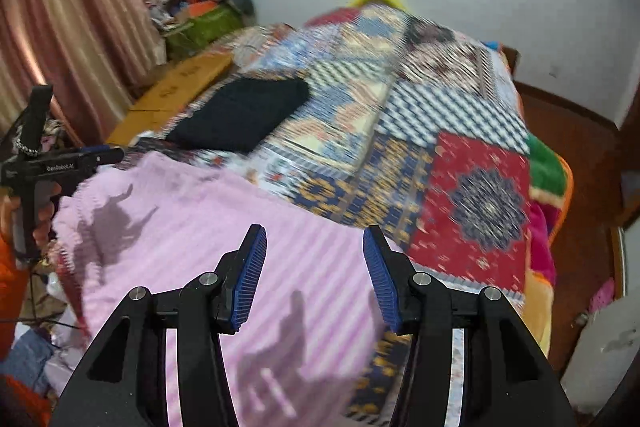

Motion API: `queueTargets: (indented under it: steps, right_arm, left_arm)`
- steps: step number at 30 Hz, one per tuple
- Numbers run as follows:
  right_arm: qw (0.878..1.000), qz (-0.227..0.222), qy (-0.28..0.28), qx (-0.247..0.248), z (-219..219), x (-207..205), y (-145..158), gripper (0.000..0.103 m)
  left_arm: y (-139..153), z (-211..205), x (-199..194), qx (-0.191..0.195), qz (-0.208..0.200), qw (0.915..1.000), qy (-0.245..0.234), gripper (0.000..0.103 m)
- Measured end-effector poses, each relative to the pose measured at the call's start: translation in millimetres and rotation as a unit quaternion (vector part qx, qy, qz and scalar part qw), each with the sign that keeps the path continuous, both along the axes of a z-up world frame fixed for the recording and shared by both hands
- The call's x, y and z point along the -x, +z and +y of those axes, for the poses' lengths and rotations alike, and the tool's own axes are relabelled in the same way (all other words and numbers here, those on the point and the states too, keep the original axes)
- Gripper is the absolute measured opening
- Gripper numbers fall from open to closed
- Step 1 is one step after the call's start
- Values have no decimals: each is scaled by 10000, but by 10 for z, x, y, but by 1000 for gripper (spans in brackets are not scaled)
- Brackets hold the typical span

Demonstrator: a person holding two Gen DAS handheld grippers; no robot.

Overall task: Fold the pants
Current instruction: 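Reach the left gripper to the striped cloth edge and grasp it, then lift the grasped cloth edge with the left gripper and fold it over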

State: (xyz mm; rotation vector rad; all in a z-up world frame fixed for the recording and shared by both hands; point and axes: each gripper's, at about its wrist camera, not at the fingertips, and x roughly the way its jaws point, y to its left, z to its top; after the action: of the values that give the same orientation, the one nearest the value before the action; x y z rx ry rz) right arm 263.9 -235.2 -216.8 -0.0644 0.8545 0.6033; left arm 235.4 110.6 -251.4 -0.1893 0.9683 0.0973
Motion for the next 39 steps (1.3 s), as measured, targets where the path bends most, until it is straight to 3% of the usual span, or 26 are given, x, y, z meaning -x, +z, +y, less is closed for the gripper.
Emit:
queueTargets:
  steps: [6, 11, 13, 15, 19, 24, 31, 33, 36, 39]
  right_arm:
    - [9980, -247, 581, -43, 588, 174, 183, 47]
    - [9944, -292, 1013, -43, 1083, 267, 213, 48]
    - [9924, -272, 1195, -42, 1289, 286, 195, 48]
    - [9907, -261, 1336, -14, 1467, 317, 165, 48]
    - [9876, -172, 1563, 15, 1740, 392, 74, 48]
    - [9847, 1, 1736, 135, 2016, 445, -86, 48]
    - [9820, 277, 1858, 200, 2257, 491, -225, 48]
    - [9811, 329, 1894, 201, 2306, 508, -246, 48]
    - [9804, 365, 1924, 231, 2353, 527, -270, 48]
    - [9796, 412, 1945, 295, 2406, 550, -308, 48]
  left_arm:
    - [103, 689, 673, 109, -176, 9973, 703, 80]
    - [14, 1144, 1130, 128, -153, 9927, 1187, 82]
    - [-74, 1312, 1254, 253, -95, 9901, 1377, 82]
    - [-205, 1496, 1370, 630, -21, 9863, 1526, 82]
    - [-547, 1798, 1592, 1588, 144, 9700, 1833, 83]
    - [-941, 1832, 1788, 2506, 397, 9485, 1895, 83]
    - [-1326, 1948, 1807, 3431, 415, 9159, 2042, 84]
    - [-1346, 1967, 1743, 3436, 389, 9164, 2017, 84]
    - [-1287, 1966, 1608, 3117, 366, 9294, 1941, 83]
    - [-1203, 1977, 1473, 2844, 288, 9405, 1835, 76]
